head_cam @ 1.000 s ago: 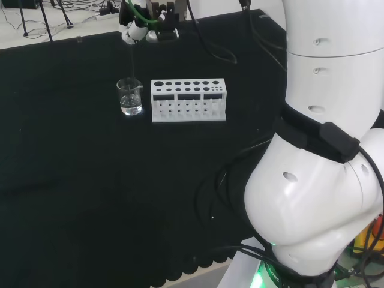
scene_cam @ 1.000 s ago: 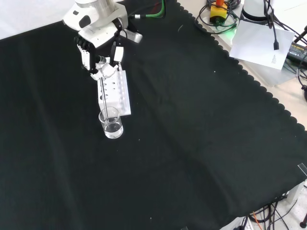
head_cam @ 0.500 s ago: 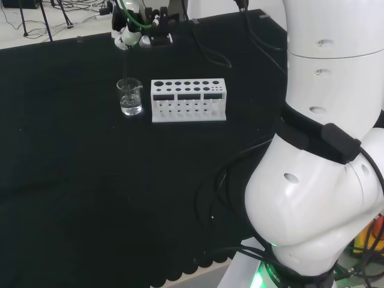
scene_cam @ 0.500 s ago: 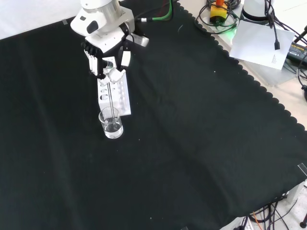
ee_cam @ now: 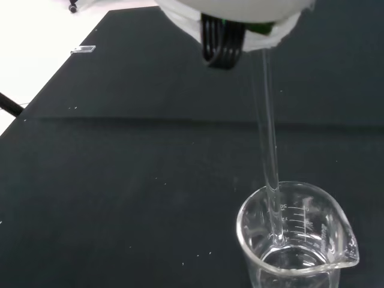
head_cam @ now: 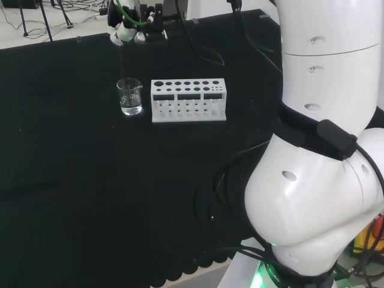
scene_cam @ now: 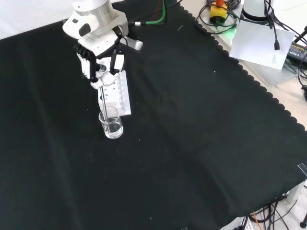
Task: Stir in the beaker to the left of the white test tube rack with the glass rod.
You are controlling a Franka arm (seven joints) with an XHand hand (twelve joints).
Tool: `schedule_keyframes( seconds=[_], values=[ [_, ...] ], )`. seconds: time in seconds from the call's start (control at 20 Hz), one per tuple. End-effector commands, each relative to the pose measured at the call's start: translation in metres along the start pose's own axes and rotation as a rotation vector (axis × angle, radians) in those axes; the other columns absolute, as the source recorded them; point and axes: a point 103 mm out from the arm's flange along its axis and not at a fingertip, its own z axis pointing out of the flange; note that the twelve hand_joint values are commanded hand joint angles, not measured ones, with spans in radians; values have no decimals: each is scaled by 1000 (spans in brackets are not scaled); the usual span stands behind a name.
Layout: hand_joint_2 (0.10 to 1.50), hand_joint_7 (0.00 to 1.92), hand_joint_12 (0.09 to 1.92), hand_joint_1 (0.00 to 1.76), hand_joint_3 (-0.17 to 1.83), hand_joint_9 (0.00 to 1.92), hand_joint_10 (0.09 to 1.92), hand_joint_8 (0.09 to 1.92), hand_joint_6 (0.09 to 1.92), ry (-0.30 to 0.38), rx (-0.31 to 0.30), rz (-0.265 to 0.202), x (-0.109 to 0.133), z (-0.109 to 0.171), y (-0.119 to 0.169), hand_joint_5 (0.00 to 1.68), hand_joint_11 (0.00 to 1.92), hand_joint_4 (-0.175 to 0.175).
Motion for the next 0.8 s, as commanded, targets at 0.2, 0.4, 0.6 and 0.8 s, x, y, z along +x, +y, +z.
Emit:
schedule_keyframes(
  seconds=[0.2,0.4,0.6,0.8],
  values=[
    [756,1192,702,1314,563,1637,818,1068,526,3,-3,31,-9,-8,-19,1166,1620,-175],
    [756,1192,703,1314,563,1637,819,1068,524,-10,-4,45,-11,-11,-35,1168,1620,-175],
    [756,1192,703,1314,563,1637,819,1068,522,-17,3,48,-10,-9,-42,1169,1620,-175],
    [755,1192,704,1314,563,1637,820,1068,519,-14,16,27,2,0,-35,1171,1620,-175]
  ],
)
